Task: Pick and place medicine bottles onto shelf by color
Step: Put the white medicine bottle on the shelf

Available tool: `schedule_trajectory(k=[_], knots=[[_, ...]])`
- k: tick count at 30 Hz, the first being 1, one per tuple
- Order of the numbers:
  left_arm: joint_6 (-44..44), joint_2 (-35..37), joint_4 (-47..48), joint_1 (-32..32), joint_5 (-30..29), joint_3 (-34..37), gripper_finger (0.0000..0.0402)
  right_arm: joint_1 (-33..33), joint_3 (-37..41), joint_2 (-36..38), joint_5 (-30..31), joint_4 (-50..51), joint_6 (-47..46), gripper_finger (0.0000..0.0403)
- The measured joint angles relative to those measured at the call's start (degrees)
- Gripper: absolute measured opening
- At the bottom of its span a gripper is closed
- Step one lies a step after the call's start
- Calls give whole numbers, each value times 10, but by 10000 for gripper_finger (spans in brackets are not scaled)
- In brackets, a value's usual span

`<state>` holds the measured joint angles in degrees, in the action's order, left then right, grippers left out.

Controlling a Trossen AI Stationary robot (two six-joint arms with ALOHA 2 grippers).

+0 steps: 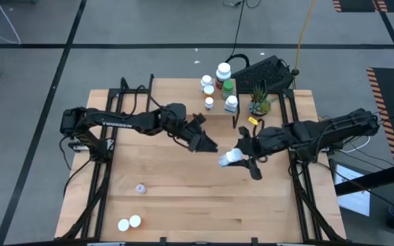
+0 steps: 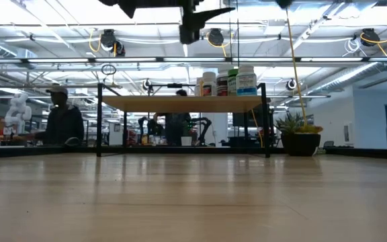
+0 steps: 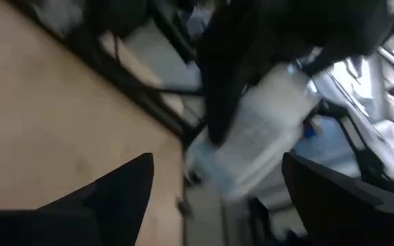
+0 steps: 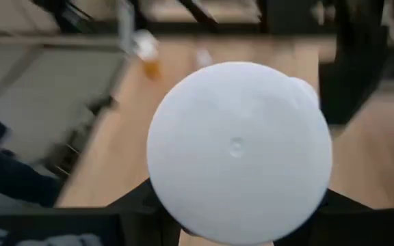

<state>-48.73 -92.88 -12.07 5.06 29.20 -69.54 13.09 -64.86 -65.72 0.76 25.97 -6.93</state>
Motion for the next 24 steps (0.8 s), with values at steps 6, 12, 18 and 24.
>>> schedule_trajectory(k=[6, 12, 18, 24], knots=[[125, 0, -74, -27, -138, 0, 284, -15, 1, -43, 23, 39, -57, 153], [241, 0, -53, -58, -191, 0, 275, -18, 1, -73, 20, 43, -106, 152], [335, 0, -20, -89, -202, 0, 318, -24, 1, -83, 18, 33, -108, 155], [366, -6, 27, -94, -293, 0, 370, -35, 0, -83, -11, -2, -108, 157]])
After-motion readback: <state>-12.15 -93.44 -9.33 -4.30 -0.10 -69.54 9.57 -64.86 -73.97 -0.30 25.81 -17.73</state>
